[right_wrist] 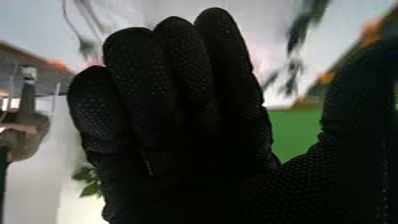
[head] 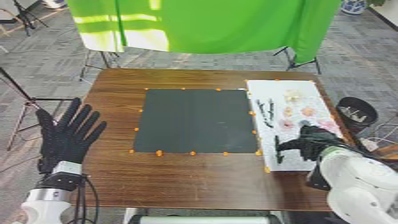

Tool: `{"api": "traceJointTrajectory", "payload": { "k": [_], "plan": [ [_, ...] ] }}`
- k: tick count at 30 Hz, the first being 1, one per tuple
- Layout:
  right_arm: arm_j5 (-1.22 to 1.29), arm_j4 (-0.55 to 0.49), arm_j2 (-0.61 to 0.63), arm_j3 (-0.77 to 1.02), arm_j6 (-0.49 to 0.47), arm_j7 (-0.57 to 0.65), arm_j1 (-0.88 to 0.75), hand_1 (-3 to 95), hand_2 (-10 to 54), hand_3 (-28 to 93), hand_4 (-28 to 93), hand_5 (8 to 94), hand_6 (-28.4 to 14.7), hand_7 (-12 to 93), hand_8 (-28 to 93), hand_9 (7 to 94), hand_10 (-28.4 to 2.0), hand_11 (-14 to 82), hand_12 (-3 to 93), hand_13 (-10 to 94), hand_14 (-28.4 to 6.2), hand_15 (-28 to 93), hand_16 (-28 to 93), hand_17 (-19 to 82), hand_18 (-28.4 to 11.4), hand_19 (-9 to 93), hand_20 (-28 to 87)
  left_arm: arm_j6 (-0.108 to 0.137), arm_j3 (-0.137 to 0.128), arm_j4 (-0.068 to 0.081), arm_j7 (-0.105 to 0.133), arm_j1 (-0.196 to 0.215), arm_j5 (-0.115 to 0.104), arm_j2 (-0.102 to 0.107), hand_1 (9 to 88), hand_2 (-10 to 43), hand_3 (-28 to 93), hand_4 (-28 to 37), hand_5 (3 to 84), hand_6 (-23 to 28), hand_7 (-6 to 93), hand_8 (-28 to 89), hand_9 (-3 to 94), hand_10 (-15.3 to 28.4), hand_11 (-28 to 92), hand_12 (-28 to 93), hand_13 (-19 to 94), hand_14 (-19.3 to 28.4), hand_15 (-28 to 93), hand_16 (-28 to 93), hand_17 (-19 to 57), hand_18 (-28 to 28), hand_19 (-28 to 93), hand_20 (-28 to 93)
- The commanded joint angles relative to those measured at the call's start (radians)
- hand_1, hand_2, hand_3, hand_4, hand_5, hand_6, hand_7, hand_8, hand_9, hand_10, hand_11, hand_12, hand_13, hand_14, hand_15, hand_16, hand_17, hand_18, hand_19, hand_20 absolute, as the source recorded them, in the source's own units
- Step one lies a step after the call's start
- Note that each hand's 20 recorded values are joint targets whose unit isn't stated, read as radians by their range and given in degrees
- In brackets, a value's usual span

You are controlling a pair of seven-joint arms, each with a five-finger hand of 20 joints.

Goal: Arrange flowers

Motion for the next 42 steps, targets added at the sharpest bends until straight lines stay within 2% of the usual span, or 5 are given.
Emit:
{"api": "traceJointTrajectory", "payload": {
  "k": [1, 16, 25, 31, 42],
  "plan": [
    [0.023, 0.046, -0.028, -0.055, -0.002, 0.031, 0.042, 20.7, 1.1, 57, -21, 77.8, -5.7, 20, -8, 81.4, -19.5, 31.8, 25.4, 75, -17.0, 55, 24, 39, -26.2, 89, 20, -0.008, 0.017, 0.013, -0.018, -0.016, 0.01, -0.005, 38.8, 21.3, 18, -25.4, 31.9, 6.5, 0.5, -6, 23.9, 12.2, 8, 5, 14, 12.4, 11, -5, -6.4, 13.1, 22, 7],
    [0.072, 0.139, -0.073, -0.182, -0.132, 0.07, 0.158, 29.8, -4.2, 60, -21, 75.0, -6.1, 18, -9, 78.8, -19.2, 30.8, 24.9, 74, -16.0, 54, 23, 37, -25.7, 88, 18, 0.003, 0.036, 0.022, -0.051, -0.035, 0.011, -0.006, 32.2, 19.7, 39, -28.3, 32.4, 6.8, 1.4, -6, 24.5, 12.1, 10, 5, 14, 12.9, 13, -5, -6.7, 13.1, 24, 7],
    [0.076, 0.166, -0.11, -0.236, -0.125, 0.087, 0.162, 52.5, -9.3, 65, -22, 73.2, -6.9, 11, 3, 79.5, -17.1, 22.6, 22.0, 75, -12.9, 46, 22, 38, -23.6, 88, 16, 0.013, 0.046, 0.024, -0.064, -0.042, 0.01, -0.003, 31.3, 18.7, 42, -28.3, 33.1, 7.3, 1.7, -6, 24.5, 12.2, 10, 5, 14, 13.1, 14, -5, -6.8, 13.2, 24, 7],
    [0.038, 0.155, -0.102, -0.231, -0.071, 0.084, 0.131, 64.4, -9.4, 68, -22, 78.0, -4.8, 11, 6, 86.0, -14.2, 5.2, 32.8, 78, -8.3, 31, 37, 40, -21.3, 87, 15, 0.017, 0.044, 0.021, -0.066, -0.033, 0.01, -0.004, 29.0, 18.2, 47, -28.3, 33.2, 7.5, 1.8, -6, 23.9, 12.0, 10, 6, 14, 13.1, 14, -5, -6.9, 13.2, 24, 7],
    [0.111, 0.064, -0.065, -0.107, 0.268, 0.082, 0.053, 59.9, -9.5, 81, -15, 85.2, -4.5, 16, 11, 92.8, -11.0, 5.3, 31.2, 91, -5.3, 22, 41, 51, -19.4, 93, 14, 0.02, 0.042, 0.023, -0.062, -0.033, 0.013, -0.004, 21.4, 16.3, 65, -28.3, 33.4, 7.5, 2.2, -6, 23.7, 12.2, 10, 6, 14, 14.0, 15, -5, -6.9, 13.2, 25, 7]
  ]
}}
